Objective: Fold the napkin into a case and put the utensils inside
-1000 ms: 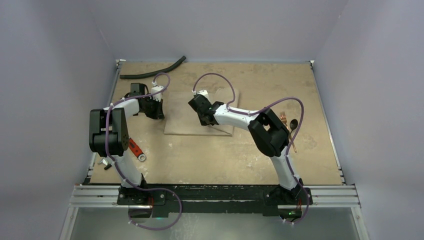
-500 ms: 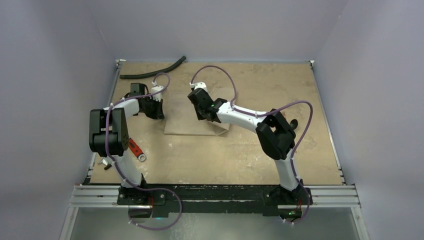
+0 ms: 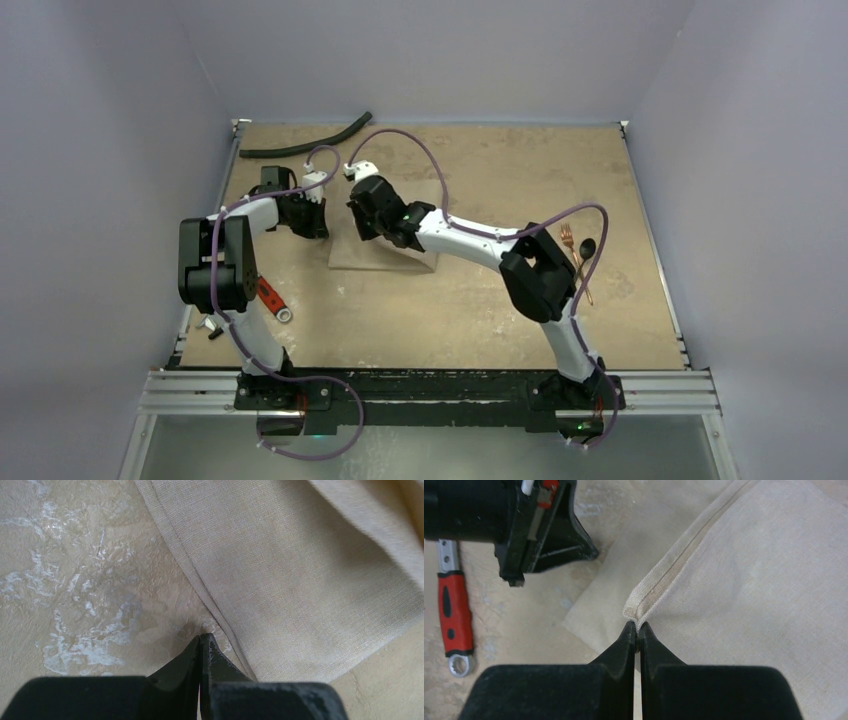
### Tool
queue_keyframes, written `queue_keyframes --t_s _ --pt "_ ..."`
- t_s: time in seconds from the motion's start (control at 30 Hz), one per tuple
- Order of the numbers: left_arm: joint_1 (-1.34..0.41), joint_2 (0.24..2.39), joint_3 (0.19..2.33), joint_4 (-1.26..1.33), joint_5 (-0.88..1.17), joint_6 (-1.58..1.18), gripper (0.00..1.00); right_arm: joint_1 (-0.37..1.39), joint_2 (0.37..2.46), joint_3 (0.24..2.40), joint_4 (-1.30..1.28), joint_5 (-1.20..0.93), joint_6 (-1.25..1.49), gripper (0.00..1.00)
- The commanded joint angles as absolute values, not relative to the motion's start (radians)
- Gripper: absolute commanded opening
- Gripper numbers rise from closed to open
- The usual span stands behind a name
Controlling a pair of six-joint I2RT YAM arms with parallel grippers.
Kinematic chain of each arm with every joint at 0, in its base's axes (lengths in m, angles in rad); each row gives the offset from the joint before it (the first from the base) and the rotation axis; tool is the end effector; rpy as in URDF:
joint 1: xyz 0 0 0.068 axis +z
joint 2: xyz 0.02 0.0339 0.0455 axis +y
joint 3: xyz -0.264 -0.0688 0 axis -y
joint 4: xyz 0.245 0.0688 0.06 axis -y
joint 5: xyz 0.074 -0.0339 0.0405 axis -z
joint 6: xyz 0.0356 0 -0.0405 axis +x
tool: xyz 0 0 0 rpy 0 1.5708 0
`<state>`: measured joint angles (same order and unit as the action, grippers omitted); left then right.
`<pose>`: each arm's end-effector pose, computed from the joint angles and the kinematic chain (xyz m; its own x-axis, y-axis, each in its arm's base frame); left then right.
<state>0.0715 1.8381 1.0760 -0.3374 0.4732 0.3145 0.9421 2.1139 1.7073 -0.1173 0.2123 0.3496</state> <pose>0.3566 0.0093 0.1482 -0.8009 0.2187 -0.5574 0.4107 0.8780 -0.2457 0.2998 0.3995 0.2433 -0.5105 -0.1327 -0.8496 -0.5412 0.8173 0.1975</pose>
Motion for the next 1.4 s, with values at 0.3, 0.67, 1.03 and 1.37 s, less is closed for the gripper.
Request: queue_keyframes --t_s 0.3,0.67,1.03,1.37 --pt "0.075 1.927 1.027 -0.413 0.383 0.337 0.0 0.94 2.252 1.847 -0.004 0.059 0.382 0.0" --pt "0.075 1.93 1.03 -0.419 0.382 0.338 0.0 0.962 2.144 1.639 0.231 0.01 0.401 0.0" --pt "0.075 1.928 1.032 -0.424 0.379 0.343 0.0 0.959 2.107 1.534 0.393 0.03 0.56 0.0" --pt "0.077 1.924 1.027 -0.429 0.376 0.353 0.0 0.938 2.071 1.516 0.419 0.191 0.694 0.0"
